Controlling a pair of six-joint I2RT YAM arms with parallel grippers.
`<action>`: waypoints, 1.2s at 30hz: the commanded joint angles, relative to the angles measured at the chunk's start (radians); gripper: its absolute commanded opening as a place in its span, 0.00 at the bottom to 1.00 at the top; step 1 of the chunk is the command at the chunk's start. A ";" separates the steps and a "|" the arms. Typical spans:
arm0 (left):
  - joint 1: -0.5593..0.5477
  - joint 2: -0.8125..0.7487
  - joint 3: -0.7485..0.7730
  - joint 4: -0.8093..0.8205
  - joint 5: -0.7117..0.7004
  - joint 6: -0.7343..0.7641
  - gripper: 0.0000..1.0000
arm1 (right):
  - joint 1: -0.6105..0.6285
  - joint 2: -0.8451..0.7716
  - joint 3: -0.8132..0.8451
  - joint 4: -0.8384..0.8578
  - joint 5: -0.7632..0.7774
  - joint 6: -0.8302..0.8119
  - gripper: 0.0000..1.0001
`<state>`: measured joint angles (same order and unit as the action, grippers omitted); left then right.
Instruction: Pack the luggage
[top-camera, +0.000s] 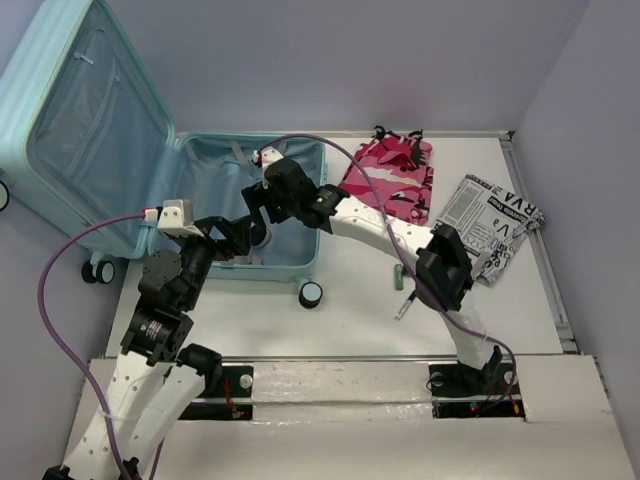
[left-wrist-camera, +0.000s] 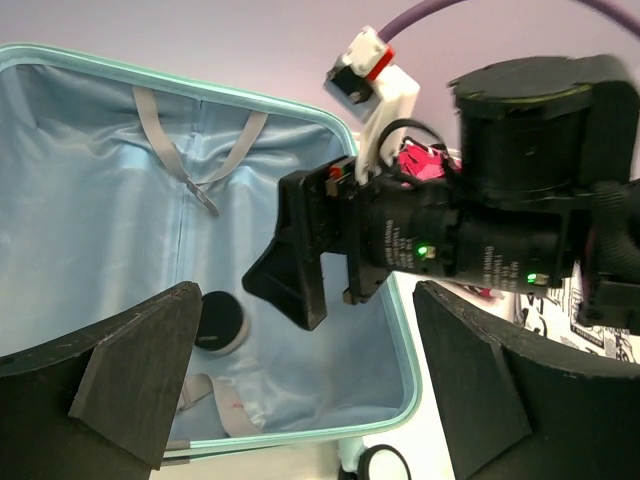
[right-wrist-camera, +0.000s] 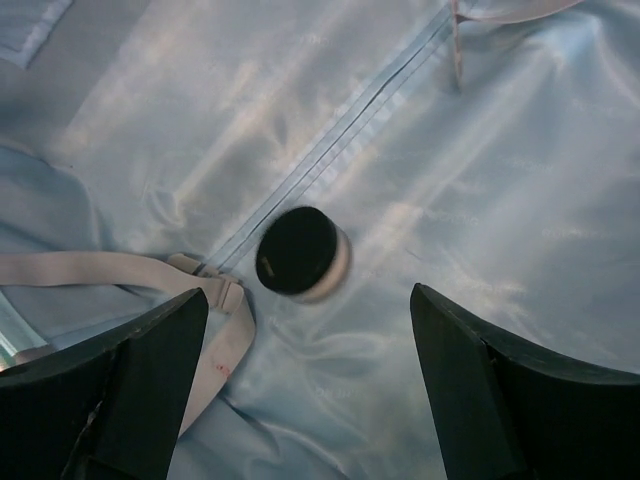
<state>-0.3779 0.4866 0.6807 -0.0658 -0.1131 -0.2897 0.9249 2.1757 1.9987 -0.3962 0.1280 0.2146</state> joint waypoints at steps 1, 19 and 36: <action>0.004 -0.003 0.029 0.041 0.003 0.001 0.99 | 0.008 -0.148 -0.032 0.025 0.070 -0.024 0.88; -0.001 0.000 0.023 0.060 0.058 0.006 0.99 | -0.419 -1.014 -1.109 0.013 0.223 0.273 0.40; -0.015 0.001 0.019 0.058 0.078 0.007 0.99 | -0.558 -0.849 -1.213 0.160 0.075 0.284 0.38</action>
<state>-0.3851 0.4870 0.6807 -0.0570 -0.0521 -0.2893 0.3660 1.3277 0.7727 -0.3550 0.2749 0.4915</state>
